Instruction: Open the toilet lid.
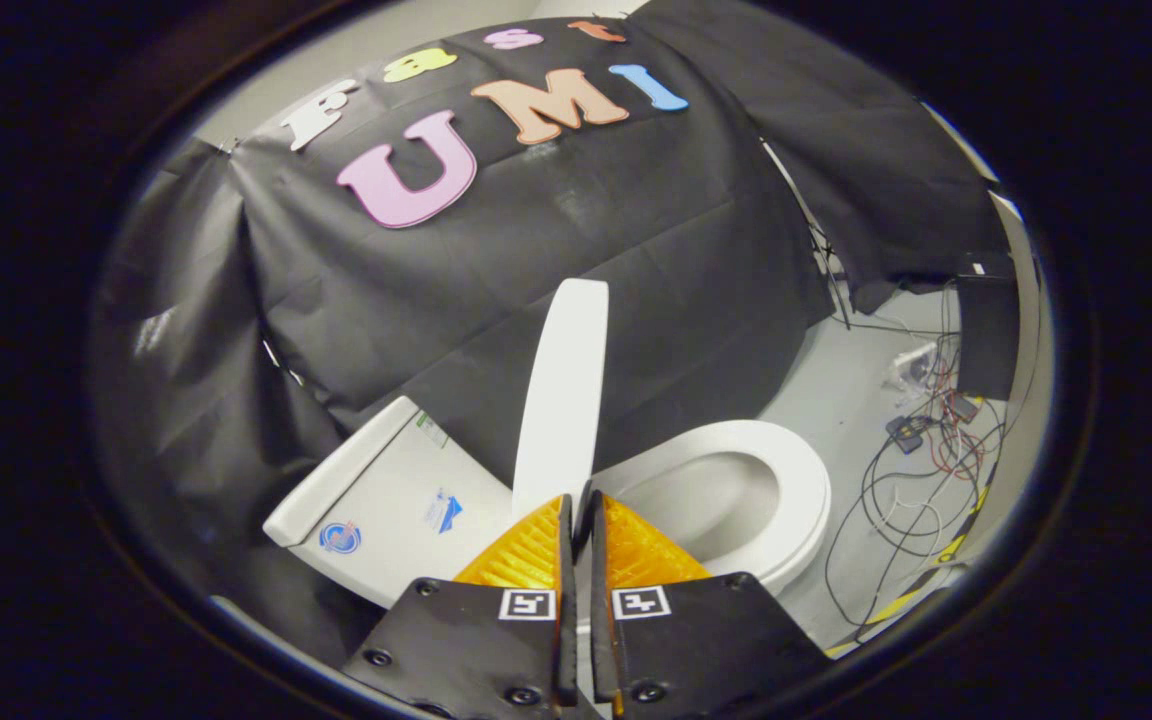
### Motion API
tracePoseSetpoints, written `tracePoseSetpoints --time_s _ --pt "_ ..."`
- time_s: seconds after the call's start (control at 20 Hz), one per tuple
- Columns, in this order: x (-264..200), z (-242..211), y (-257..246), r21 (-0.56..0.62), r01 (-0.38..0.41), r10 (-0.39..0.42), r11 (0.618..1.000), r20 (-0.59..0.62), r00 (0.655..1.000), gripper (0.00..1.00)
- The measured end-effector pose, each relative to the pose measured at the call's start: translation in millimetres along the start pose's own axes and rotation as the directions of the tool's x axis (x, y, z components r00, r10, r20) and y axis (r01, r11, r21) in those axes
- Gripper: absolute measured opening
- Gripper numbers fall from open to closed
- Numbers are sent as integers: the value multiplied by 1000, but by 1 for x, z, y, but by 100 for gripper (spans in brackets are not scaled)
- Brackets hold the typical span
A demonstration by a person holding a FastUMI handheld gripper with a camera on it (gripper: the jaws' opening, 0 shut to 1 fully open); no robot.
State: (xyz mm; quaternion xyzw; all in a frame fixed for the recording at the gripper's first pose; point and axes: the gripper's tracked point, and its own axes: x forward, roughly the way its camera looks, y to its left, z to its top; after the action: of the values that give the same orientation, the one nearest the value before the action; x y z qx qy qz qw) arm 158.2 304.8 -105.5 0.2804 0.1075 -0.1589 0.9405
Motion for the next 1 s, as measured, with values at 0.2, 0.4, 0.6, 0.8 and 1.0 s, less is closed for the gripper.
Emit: tracePoseSetpoints --time_s 0.2,0.4,0.6,0.8,1.0 --pt "0 3 18 -53 -12 12 999 3 1000 7" --pt "0 5 31 -97 -20 21 995 9 1000 8" --pt "0 8 44 -139 -37 38 990 10 999 9" --pt "-1 9 60 -167 -49 52 985 15 999 10" --pt "0 10 74 -194 -62 66 979 15 998 10"
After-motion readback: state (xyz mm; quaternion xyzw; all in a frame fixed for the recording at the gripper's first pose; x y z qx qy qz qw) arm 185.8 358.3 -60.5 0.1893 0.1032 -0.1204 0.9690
